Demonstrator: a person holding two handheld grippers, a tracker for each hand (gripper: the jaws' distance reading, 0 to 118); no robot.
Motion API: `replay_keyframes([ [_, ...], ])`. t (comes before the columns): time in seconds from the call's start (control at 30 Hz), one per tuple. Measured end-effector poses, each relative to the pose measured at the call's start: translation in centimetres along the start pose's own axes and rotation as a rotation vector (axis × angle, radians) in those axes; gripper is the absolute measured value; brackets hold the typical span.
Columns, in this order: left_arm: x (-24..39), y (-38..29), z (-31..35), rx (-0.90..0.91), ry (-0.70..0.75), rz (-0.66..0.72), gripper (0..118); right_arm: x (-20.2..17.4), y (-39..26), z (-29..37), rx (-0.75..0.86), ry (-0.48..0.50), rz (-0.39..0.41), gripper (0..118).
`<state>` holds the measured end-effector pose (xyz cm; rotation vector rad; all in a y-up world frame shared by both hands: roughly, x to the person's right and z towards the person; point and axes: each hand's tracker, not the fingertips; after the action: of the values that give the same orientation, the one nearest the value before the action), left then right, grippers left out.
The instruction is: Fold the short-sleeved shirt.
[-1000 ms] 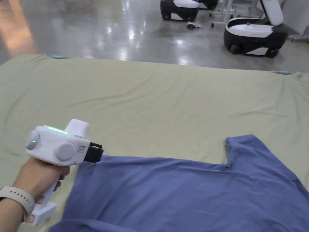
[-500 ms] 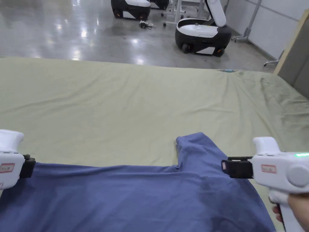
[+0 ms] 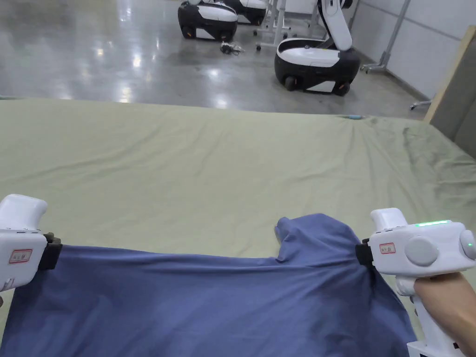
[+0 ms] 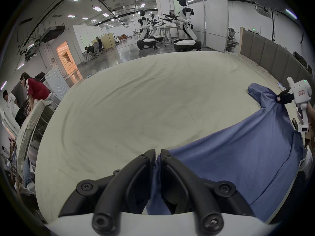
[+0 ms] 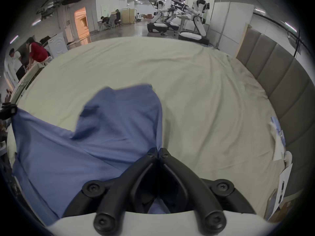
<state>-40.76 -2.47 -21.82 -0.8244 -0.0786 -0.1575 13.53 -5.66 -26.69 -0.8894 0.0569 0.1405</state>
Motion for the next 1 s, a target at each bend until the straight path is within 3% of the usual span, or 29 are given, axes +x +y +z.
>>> replay_keyframes([
  [0.1,-0.3,-0.3,3.1,0.034,0.002,0.015,8,0.4,-0.2,5.6,0.066,0.045,-0.053,0],
  [0.27,-1.2,-2.7,11.2,0.111,-0.035,0.069,8,1.2,-2.2,14.3,0.163,0.070,-0.032,0],
  [0.47,-1.0,-9.9,18.6,0.131,-0.043,0.086,8,1.3,-11.0,22.2,0.219,0.120,-0.036,0],
  [0.57,-0.4,-15.3,19.1,0.093,-0.068,0.107,8,1.4,-17.0,22.7,0.203,0.145,-0.096,0],
  [0.67,0.5,-20.4,17.6,-0.001,-0.070,0.103,8,0.4,-22.6,21.4,0.129,0.125,-0.101,0],
  [0.87,1.6,-25.0,14.4,-0.081,-0.059,0.145,8,0.1,-27.7,17.8,0.061,0.118,-0.198,0],
  [0.9,1.7,-24.8,14.4,-0.067,-0.057,0.141,10,0.2,-27.8,17.9,0.078,0.120,-0.209,4],
  [0.93,1.7,-24.6,15.1,-0.014,-0.039,0.126,19,0.6,-27.6,18.2,0.118,0.143,-0.225,20],
  [0.97,1.7,-24.4,16.2,0.037,0.016,0.104,49,0.8,-27.2,18.6,0.126,0.130,-0.228,65],
  [1.0,1.8,-24.4,17.4,0.112,0.020,0.096,75,0.7,-26.9,19.3,0.126,0.122,-0.227,102],
])
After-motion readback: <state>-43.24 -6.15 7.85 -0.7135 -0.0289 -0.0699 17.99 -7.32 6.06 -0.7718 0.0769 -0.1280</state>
